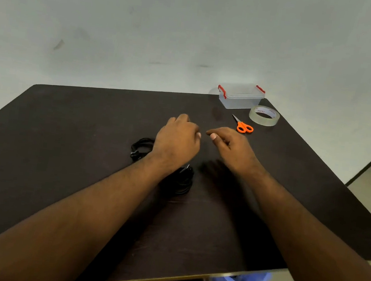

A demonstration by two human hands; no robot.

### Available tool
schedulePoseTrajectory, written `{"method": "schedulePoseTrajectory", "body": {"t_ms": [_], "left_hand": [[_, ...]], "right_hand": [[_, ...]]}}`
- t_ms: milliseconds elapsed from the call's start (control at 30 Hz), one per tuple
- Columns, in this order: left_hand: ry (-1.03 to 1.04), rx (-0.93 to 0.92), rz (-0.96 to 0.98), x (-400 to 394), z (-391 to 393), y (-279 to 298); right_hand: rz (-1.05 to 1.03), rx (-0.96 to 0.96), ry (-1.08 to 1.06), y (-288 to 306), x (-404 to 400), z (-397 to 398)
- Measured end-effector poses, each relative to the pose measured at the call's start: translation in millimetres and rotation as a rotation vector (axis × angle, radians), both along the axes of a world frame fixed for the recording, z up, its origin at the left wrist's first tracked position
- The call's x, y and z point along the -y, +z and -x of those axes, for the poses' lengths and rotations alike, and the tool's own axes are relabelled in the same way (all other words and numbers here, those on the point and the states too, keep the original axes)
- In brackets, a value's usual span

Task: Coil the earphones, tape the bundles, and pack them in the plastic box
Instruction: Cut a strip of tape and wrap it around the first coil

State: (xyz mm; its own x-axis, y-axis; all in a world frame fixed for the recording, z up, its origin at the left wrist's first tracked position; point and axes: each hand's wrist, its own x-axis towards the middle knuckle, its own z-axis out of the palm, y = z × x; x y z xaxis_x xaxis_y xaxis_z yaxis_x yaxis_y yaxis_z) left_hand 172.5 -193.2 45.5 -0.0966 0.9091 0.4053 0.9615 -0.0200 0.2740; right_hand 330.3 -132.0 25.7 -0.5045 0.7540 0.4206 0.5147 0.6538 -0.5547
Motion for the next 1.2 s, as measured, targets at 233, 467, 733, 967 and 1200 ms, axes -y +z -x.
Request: {"method": "schedulePoseTrajectory", "body": {"t_ms": [233, 467, 733, 967, 1200], "left_hand": [[-0.118, 0.086, 0.143, -84.5, -36.8, 2.7], [-0.276, 0.116, 0.313, -148.9, -75.8, -12.9], [-0.276, -0.152, 0.184, -169.0, -80.0, -41.0], [-0.389, -0.252, 0.215, -162.0, -82.7, -29.1], [-0.462, -0.395, 0.410, -139.0, -86.2, -2.6]], "right_hand": [[0.003, 0.107, -0.194, 21.2, -67.5, -55.6], [0.023, 0.132, -0.478, 17.3, -137.2, -115.4], [0.091, 0.442, -0.339, 4.3, -188.5, -121.7], [0.139, 0.494, -0.425, -8.1, -201.5, -113.1], [0.130, 0.323, -0.411, 6.8, -156.6, -104.5]]}}
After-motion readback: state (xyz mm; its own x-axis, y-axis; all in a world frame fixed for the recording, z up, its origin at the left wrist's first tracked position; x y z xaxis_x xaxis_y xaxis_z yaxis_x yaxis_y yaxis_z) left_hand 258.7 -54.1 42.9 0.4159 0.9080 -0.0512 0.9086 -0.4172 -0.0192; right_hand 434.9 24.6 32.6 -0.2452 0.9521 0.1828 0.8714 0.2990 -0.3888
